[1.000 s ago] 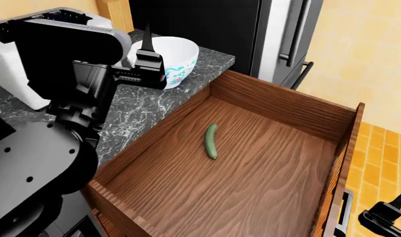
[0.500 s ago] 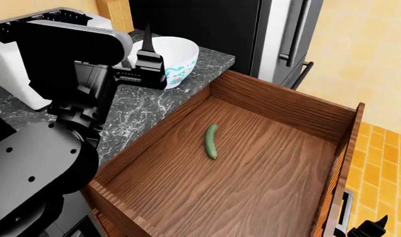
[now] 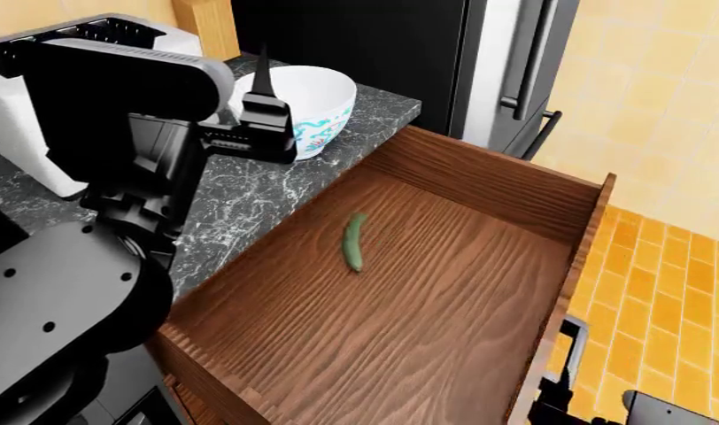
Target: Place the bar in the bowl and close the drawer.
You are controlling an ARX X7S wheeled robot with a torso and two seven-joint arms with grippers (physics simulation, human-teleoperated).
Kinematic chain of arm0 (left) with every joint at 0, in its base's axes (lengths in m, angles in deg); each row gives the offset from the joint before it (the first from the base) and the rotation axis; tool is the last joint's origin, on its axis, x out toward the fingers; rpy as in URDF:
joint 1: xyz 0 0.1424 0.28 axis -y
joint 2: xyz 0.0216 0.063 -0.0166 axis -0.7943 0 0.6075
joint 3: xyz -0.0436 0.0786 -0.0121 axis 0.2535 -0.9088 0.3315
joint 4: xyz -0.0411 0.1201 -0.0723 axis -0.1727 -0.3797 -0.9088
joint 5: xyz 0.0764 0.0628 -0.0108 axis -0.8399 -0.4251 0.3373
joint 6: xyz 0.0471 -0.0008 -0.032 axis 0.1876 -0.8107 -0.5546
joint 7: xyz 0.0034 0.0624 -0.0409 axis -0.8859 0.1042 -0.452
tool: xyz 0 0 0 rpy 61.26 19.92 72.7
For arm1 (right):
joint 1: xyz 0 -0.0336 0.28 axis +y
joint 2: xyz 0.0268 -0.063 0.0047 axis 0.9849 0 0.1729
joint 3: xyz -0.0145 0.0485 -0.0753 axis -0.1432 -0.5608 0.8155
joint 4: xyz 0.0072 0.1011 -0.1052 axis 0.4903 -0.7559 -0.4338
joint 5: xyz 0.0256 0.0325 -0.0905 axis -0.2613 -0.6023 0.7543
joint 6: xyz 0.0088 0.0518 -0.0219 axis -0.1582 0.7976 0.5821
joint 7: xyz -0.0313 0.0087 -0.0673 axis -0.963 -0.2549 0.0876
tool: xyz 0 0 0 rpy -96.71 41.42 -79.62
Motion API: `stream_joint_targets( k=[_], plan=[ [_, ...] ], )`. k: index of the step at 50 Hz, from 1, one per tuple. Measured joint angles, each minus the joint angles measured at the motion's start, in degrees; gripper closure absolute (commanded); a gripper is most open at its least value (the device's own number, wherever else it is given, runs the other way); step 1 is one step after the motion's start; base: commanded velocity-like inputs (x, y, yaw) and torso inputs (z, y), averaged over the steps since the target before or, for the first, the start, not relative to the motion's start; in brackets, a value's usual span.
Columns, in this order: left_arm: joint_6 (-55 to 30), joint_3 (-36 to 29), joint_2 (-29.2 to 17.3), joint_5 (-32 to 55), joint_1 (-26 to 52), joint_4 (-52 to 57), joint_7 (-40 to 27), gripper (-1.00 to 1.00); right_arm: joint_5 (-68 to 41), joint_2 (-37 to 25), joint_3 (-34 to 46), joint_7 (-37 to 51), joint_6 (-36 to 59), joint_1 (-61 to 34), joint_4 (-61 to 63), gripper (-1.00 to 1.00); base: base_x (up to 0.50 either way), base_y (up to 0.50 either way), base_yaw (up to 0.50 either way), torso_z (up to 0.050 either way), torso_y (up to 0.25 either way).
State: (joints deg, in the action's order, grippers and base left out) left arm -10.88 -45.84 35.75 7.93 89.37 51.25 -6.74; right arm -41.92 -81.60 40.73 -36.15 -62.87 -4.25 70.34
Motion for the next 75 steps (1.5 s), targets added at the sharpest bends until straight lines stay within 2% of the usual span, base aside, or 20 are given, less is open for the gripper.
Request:
stream_joint_targets(
  k=[19, 49, 59, 75],
  plan=[
    [1.05, -0.48, -0.18, -0.86, -0.84, -0.44, 0.20, -1.00, 3.34, 5.95, 4.32, -13.41, 9.31, -9.00, -4.35, -1.00, 0.00, 0.00, 0.00, 0.000, 0.000],
    [2.26, -1.18, -0.49, -2.00, -1.53, -1.29, 0.51, -1.00, 3.24, 17.57, 9.28, -25.89, 20.85, -20.25, -14.43, -1.00, 0.00, 0.00, 0.00, 0.000, 0.000],
    [1.21, -0.44, -1.21, -0.81, -1.16, -0.25, -0.25, -1.00, 3.73, 24.57, 10.09, -31.98, 23.78, -25.13, -23.20, -1.00, 0.00, 0.00, 0.00, 0.000, 0.000],
    [-0.75, 0.67, -2.50, 1.22, -0.88, 1.70, -1.82, -1.00, 3.52, 40.16, 10.72, -47.34, 22.33, -31.57, -46.82, -1.00, 0.00, 0.00, 0.00, 0.000, 0.000]
  ],
)
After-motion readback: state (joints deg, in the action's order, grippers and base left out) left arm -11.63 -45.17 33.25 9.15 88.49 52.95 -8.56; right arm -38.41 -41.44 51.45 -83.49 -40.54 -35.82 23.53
